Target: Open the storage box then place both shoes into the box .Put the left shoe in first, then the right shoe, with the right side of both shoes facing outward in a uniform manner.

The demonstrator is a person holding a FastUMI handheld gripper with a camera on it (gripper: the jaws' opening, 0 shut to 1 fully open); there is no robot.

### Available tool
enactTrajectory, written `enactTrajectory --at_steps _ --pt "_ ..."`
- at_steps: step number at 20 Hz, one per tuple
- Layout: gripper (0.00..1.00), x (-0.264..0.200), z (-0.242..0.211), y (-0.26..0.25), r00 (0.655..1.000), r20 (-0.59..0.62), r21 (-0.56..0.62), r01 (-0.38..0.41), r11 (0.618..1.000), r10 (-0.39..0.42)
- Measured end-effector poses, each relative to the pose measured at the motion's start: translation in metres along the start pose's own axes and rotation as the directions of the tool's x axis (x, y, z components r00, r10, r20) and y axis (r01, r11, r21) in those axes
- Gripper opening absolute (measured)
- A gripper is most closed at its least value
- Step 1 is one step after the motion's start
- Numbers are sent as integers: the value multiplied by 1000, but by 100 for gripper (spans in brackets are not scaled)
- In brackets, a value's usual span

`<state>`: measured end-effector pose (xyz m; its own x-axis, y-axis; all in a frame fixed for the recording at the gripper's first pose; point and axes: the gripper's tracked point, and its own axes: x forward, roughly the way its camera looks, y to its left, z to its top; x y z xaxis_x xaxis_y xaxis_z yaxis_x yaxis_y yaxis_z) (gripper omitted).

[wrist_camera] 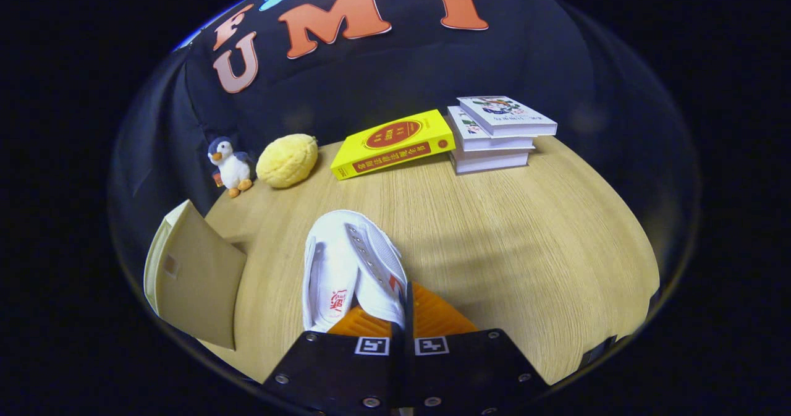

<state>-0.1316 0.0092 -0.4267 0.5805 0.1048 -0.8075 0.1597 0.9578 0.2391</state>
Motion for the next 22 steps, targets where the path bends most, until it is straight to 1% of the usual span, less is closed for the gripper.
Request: enactTrajectory --at_steps 5,10,13,18,20,22 --pt "1 -29 41 60 998 33 8 -59 998 59" --pt "1 -53 61 140 992 22 -14 -123 992 124" --pt "1 -63 62 199 984 3 -32 -177 984 177" --pt "1 -70 49 292 963 -45 -41 -267 963 266" --pt "1 -69 37 318 959 -73 -36 -278 960 275" --pt "2 -64 24 337 958 -104 -23 -272 962 268"
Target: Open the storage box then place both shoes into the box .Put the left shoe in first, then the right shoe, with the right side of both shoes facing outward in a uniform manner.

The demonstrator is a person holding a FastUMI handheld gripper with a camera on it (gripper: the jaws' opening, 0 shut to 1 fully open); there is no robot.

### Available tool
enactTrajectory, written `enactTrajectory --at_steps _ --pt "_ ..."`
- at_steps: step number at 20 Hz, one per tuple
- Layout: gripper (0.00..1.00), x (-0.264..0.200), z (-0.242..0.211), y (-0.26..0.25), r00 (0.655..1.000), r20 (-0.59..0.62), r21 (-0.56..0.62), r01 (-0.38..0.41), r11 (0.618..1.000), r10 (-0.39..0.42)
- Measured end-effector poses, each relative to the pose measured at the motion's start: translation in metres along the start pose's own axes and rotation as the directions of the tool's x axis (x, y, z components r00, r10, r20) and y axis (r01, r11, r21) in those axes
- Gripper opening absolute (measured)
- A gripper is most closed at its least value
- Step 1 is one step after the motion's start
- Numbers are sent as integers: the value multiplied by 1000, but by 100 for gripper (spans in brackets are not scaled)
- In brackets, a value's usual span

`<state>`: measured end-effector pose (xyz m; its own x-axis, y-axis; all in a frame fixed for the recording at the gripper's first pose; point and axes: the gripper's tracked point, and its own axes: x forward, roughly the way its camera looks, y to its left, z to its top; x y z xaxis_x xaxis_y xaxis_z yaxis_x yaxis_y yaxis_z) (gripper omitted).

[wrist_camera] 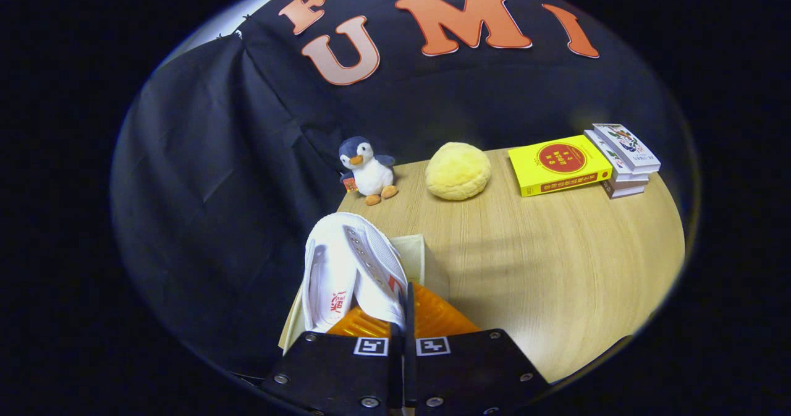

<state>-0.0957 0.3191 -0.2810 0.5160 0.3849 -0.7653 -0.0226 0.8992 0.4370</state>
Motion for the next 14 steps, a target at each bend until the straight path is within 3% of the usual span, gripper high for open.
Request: enactTrajectory --at_steps 8,11,12,14 --pt "6 26 -44 2 983 -126 -14 136 991 -136" --pt "15 29 -53 3 975 -161 -11 151 988 -151" --pt "24 27 -51 8 978 -159 -4 138 990 -137" --pt "32 22 -47 22 986 -146 17 83 996 -80"
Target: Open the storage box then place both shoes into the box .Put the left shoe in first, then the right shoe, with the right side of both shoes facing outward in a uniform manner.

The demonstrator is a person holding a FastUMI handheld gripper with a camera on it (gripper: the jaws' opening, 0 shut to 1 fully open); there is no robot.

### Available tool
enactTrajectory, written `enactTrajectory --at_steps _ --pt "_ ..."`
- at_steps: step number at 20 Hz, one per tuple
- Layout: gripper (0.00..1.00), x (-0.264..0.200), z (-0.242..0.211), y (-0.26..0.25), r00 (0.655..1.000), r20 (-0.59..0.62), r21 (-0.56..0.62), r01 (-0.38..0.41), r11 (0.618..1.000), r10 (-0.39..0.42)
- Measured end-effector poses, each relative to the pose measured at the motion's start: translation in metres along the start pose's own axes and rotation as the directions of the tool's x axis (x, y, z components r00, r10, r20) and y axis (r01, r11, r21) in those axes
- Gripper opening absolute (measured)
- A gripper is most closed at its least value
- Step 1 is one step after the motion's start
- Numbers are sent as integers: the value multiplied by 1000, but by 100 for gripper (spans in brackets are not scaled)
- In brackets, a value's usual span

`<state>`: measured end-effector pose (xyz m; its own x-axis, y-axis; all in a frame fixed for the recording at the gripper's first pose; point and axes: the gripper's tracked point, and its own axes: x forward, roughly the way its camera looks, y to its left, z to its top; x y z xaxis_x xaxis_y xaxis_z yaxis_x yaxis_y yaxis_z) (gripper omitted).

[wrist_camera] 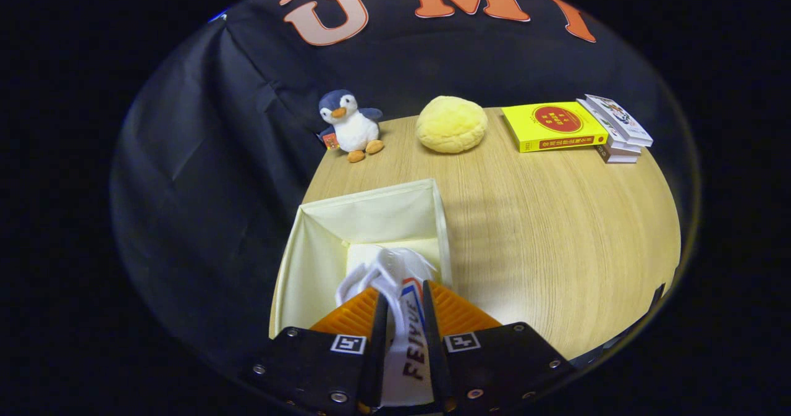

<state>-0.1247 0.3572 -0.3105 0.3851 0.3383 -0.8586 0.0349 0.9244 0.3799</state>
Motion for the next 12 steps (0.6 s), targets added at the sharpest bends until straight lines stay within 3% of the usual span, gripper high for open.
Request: enactTrajectory --at_steps 5,9,12 --pt "40 -33 37 9 988 93 -21 -119 993 120" --pt "49 -60 60 -11 977 162 -48 -132 990 138" --pt "62 -82 83 -38 962 235 -68 -123 990 136"
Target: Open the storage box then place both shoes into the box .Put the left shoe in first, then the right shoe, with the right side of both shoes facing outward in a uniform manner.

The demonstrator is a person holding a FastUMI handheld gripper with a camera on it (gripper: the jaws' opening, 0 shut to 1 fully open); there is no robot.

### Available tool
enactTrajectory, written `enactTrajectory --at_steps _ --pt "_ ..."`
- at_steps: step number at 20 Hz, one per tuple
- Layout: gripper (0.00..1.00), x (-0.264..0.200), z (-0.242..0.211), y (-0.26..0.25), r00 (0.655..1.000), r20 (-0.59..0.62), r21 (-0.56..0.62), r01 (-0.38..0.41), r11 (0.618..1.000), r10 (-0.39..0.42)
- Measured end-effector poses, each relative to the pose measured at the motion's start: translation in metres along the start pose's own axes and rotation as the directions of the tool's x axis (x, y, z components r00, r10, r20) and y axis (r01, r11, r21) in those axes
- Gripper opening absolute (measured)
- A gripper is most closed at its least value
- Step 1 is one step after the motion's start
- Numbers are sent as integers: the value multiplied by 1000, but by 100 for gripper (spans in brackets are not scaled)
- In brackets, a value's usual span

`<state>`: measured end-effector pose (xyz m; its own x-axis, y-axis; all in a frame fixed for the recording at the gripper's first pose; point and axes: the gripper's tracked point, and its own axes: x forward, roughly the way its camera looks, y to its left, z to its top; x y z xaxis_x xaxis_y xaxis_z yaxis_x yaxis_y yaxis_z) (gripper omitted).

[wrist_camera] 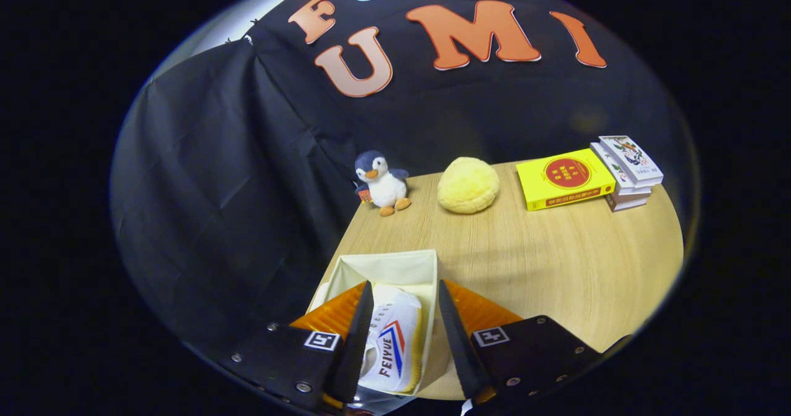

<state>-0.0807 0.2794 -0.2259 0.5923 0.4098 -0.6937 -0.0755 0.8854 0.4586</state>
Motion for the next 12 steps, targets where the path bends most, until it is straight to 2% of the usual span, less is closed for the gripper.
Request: enactTrajectory --at_steps 2,6,12 --pt "69 -13 20 -20 998 60 -14 10 1000 -9" --pt "78 -47 61 -63 981 188 -70 52 996 -38" --pt "89 -98 113 -118 927 370 -87 99 991 -60"
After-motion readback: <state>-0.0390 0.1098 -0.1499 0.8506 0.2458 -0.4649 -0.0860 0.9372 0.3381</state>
